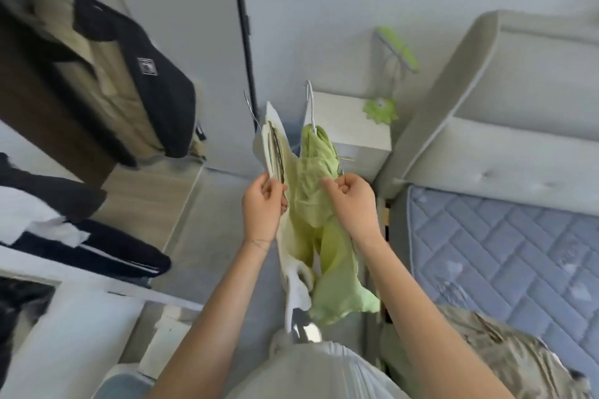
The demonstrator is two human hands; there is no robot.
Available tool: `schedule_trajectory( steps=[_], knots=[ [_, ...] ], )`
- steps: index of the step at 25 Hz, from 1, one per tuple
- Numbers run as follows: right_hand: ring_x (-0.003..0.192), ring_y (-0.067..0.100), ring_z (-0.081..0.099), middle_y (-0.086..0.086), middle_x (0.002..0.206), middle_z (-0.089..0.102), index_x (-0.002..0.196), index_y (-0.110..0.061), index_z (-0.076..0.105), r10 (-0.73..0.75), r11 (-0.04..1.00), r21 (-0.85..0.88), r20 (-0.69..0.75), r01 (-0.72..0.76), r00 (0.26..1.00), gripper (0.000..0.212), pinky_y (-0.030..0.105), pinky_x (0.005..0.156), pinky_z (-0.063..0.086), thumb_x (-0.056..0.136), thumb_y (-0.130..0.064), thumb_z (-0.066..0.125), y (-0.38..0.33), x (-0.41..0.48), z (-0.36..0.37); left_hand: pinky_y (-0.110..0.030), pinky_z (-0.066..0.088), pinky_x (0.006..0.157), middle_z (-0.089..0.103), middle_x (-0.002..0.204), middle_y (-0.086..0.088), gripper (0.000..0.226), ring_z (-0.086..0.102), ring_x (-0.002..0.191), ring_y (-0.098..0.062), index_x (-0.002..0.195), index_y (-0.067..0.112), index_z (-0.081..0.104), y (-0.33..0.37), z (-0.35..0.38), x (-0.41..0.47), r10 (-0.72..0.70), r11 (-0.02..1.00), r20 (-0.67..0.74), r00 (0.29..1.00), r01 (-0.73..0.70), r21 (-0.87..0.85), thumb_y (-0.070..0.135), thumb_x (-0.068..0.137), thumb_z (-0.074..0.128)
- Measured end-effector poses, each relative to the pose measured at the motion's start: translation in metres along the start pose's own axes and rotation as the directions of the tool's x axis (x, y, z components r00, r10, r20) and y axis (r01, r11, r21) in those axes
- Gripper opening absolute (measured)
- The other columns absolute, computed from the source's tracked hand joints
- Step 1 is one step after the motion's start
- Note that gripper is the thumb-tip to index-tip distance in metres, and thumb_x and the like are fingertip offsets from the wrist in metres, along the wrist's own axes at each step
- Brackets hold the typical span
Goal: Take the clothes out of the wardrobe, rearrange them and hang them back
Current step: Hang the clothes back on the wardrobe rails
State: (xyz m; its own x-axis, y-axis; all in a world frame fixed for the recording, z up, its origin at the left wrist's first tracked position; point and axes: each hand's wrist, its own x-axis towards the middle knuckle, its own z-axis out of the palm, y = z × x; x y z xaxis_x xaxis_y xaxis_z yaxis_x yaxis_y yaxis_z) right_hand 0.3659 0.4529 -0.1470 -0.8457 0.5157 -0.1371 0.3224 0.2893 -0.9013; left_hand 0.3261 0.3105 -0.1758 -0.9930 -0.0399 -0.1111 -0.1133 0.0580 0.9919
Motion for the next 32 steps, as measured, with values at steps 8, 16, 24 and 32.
schedule_trajectory(
  steps=[8, 16, 24, 32],
  knots=[
    [0.052, 0.009, 0.036, -0.008, 0.055, 0.040, 0.064, -0.018, 0.041, -0.209, 0.976, -0.015, 0.247, 0.219, 0.946, 0.033, 0.027, 0.054, 0.034, 0.087, -0.028, 0.064, -0.087, 0.094, 0.138, -0.018, 0.046, 0.052, 0.057, 0.058, 0.007, 0.026, 0.049, 0.051, -0.007, 0.113, -0.009, 0.059, 0.020, -0.096, 0.126, 0.022, 0.999, -0.254, 0.967, -0.032, -0.037, 0.007, 0.098, 0.046],
    [0.049, 0.005, 0.034, -0.006, 0.056, 0.040, 0.064, -0.017, 0.042, -0.342, 0.919, 0.018, 0.533, 0.394, 0.774, 0.034, 0.014, 0.045, 0.033, 0.087, -0.024, 0.065, -0.160, 0.202, 0.280, -0.019, 0.050, 0.057, 0.063, 0.076, 0.001, 0.035, 0.055, 0.053, 0.000, 0.131, 0.006, 0.053, 0.020, -0.168, 0.255, -0.050, 0.999, -0.559, 0.828, 0.050, -0.015, 0.018, 0.100, 0.045],
    [0.052, 0.008, 0.036, -0.006, 0.058, 0.042, 0.077, -0.002, 0.056, -0.406, 0.855, 0.064, 0.702, 0.515, 0.586, 0.031, 0.015, 0.046, 0.032, 0.088, -0.029, 0.065, -0.221, 0.287, 0.387, -0.028, 0.054, 0.065, 0.062, 0.076, -0.001, 0.039, 0.054, 0.059, -0.007, 0.137, 0.006, 0.049, 0.030, -0.214, 0.358, -0.065, 0.997, -0.771, 0.634, 0.072, -0.025, 0.016, 0.099, 0.047],
    [0.054, 0.007, 0.038, -0.005, 0.059, 0.043, 0.074, -0.011, 0.056, -0.457, 0.792, 0.088, 0.741, 0.604, 0.492, 0.026, 0.024, 0.056, 0.038, 0.090, -0.030, 0.063, -0.263, 0.325, 0.478, -0.040, 0.056, 0.075, 0.063, 0.072, 0.001, 0.023, 0.055, 0.060, -0.010, 0.098, 0.033, 0.057, 0.028, -0.269, 0.425, -0.060, 0.998, -0.851, 0.521, 0.039, -0.046, 0.013, 0.097, 0.046]
  ],
)
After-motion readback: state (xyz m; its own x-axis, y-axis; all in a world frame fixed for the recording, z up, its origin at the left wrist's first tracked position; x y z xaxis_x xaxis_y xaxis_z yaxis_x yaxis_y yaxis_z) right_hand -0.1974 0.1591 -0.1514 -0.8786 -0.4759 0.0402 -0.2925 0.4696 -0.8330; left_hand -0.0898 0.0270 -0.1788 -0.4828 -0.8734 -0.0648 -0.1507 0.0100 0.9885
